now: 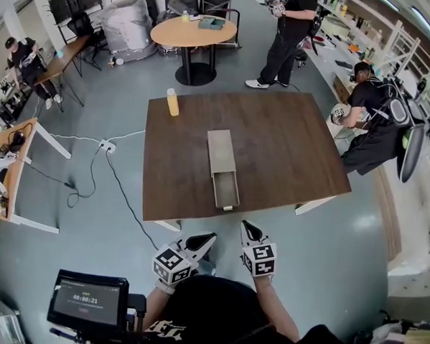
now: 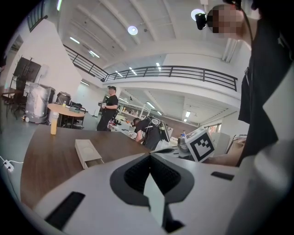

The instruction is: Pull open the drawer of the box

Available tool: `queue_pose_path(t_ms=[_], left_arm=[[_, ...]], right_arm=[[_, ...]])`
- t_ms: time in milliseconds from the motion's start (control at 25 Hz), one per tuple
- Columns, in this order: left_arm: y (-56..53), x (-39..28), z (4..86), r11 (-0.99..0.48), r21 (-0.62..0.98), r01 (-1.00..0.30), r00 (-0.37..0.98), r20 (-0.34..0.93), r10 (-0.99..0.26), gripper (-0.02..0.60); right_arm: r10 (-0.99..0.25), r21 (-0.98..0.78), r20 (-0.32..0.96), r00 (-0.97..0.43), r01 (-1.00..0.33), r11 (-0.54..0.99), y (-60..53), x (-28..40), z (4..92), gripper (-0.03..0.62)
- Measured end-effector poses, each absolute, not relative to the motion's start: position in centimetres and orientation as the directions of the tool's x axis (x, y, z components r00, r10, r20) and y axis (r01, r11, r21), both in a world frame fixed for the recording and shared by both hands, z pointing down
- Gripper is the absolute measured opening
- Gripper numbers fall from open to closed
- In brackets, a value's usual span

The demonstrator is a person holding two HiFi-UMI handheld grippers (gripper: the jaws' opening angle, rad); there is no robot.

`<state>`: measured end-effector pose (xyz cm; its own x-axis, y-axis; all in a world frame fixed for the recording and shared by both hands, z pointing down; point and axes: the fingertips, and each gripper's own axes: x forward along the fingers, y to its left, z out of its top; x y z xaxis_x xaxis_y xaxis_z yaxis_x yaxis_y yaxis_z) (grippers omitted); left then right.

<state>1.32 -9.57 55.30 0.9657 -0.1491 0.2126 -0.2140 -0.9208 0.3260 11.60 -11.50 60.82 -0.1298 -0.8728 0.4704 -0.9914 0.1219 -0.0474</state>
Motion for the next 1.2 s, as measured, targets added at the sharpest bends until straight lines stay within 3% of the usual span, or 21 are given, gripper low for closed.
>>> queue_pose_path(t_ms=[520,1200], left_arm=[[5.3,4.1,55.4,-0.922,0.364,-0.132,0.977,0.204,-0.059,0.005],[13.9,2.6,56.3,-0.919,0.356,-0.172,0.974,0.199,-0.106,0.005]], right_arm=[[-0.870,-0.068,0.475,-0.128,-0.992,0.109,2.7,13.2,60.5,-0.012],[-0.874,-0.058,0.460,-0.153,-0.988,0.142,12.3,13.0,60.0,-0.012]])
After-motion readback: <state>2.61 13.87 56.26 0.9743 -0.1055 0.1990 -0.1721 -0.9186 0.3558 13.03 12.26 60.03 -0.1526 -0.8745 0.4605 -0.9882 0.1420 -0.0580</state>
